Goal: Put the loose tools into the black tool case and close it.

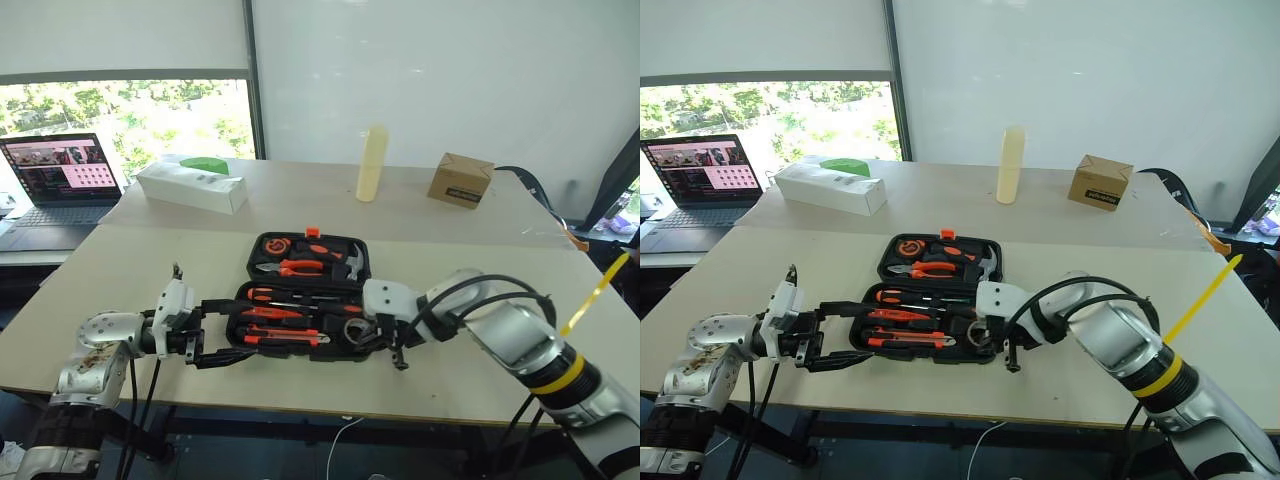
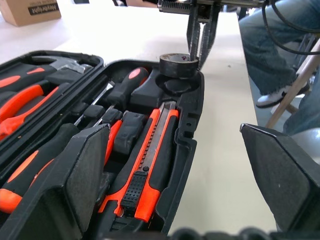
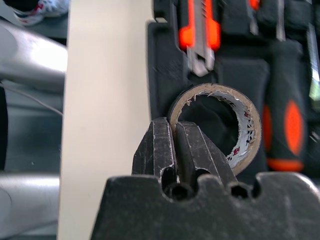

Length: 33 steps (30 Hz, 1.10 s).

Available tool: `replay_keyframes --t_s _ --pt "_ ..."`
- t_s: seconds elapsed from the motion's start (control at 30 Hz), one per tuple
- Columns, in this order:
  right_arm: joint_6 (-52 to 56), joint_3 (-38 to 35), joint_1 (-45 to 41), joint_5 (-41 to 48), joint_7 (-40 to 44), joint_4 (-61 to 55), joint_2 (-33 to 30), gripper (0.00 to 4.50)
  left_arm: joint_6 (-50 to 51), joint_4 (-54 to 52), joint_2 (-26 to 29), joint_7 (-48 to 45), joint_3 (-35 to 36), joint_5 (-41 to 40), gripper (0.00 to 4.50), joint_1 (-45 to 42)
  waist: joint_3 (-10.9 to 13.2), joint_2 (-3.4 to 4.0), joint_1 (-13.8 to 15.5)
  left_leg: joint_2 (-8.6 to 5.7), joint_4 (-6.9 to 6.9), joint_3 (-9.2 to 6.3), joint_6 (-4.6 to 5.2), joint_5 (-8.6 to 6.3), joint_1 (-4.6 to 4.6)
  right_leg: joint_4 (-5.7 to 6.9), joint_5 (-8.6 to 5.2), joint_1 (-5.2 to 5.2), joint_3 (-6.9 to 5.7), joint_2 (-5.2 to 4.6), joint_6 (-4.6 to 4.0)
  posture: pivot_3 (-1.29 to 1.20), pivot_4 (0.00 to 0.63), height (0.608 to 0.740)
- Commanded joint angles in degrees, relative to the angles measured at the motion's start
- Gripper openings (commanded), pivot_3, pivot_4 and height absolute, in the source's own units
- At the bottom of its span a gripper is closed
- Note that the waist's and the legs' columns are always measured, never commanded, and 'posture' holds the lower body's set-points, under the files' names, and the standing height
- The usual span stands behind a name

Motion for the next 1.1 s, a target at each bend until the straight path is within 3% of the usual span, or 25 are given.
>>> replay_keyframes --t_s 0.03,0.2,0.3,0.5,0.57,0.6,0.77,0.8,0.9,1.03,1.1 --pt "-0.46 0.7 -0.36 -1.9 -0.47 1.12 0.11 0.03 -1.33 -0.91 0.67 -0.18 0.67 -0.08 4.5 0.61 -0.01 -0.01 0.0 -0.01 -0.01 0.01 0.0 0.0 0.01 0.0 0.0 0.0 0.01 -0.01 0.0 0.0 0.15 0.74" --pt "-0.87 1.61 -0.49 -3.78 -0.8 4.02 0.91 0.03 -1.47 -1.04 1.02 0.19 1.11 0.0 4.5 1.31 -0.02 -0.02 -0.02 0.0 -0.01 0.0 0.0 0.0 0.04 -0.01 0.0 0.05 -0.02 0.0 -0.01 0.0 0.15 0.74" --pt "-4.22 1.82 -0.47 -4.84 0.49 4.51 -0.22 0.97 -1.38 -1.07 1.4 0.86 1.43 0.19 4.5 1.68 -0.02 -0.03 0.04 0.01 0.0 0.0 0.0 0.0 0.08 -0.01 0.0 0.09 -0.02 0.0 -0.01 0.0 0.15 0.74" --pt "-7.73 -10.52 1.23 3.97 2.75 2.02 0.01 2.96 0.78 -0.75 2.32 6.01 3.9 0.15 4.5 2.23 -0.02 -0.04 0.28 0.0 -0.02 -0.03 0.01 0.0 0.03 -0.02 0.0 0.07 -0.05 -0.01 -0.01 0.0 0.15 0.74" --pt "-10.15 -17.87 3.9 7.9 2.85 2.17 -1.09 2.96 3.11 1.13 3.22 8.86 5.88 -0.21 4.5 2.06 -0.01 -0.05 0.39 0.01 -0.04 -0.04 0.01 0.0 0.01 -0.01 0.0 0.07 -0.07 -0.01 -0.01 0.0 0.15 0.74" --pt "-10.84 -20.97 5.64 8.82 1.95 2.9 -1.63 2.99 3.93 2.59 3.46 10.8 6.94 -0.06 4.23 1.78 -0.02 -0.05 0.45 0.01 -0.05 -0.06 0.01 0.0 0.0 -0.01 0.0 0.07 -0.07 0.0 0.0 0.0 0.15 0.74" --pt "-22.13 -26.52 15.02 2.57 -6.55 6.99 -3.45 1.45 6.65 7.7 3.23 20.97 9.24 2.62 2.6 -0.02 -0.02 -0.06 0.8 -0.01 -0.06 -0.02 0.04 -0.03 0.08 -0.09 0.0 0.19 -0.14 -0.05 0.01 0.0 0.15 0.74" --pt "-23.97 -26.35 16.88 0.67 -8.48 7.63 -3.59 1.25 7.04 8.41 2.88 23.59 8.94 3.87 2.49 -0.48 -0.02 -0.07 0.74 -0.01 -0.06 -0.02 0.04 -0.02 0.08 -0.09 0.0 0.19 -0.13 -0.04 0.01 0.0 0.15 0.74" --pt "-28.12 -26.04 19.91 -3.48 -16.31 8.99 -0.27 0.15 7.79 9.26 1.03 29.66 7.6 6.68 1.35 -1.61 -0.01 -0.09 0.74 -0.02 -0.06 0.08 -0.05 0.03 0.07 -0.07 0.0 0.14 -0.1 -0.03 0.0 0.0 0.15 0.74" --pt "-30.66 -24.07 20.45 -8.09 -23.1 12.37 4.34 0.0 9.56 8.71 -1.91 32.97 4.6 9.05 0.09 -2.74 -0.01 -0.09 0.34 -0.02 -0.06 0.15 -0.24 0.14 0.13 0.02 0.02 0.14 -0.03 -0.01 -0.03 0.0 0.15 0.74" --pt "-30.67 -22.93 20.23 -9.48 -24.6 13.61 5.83 0.0 11.44 7.72 -2.74 33.14 2.33 10.17 0.09 -2.99 -0.01 -0.1 0.2 -0.01 -0.07 0.15 -0.31 0.18 0.14 0.03 0.03 0.15 -0.04 0.02 -0.04 0.0 0.15 0.74"
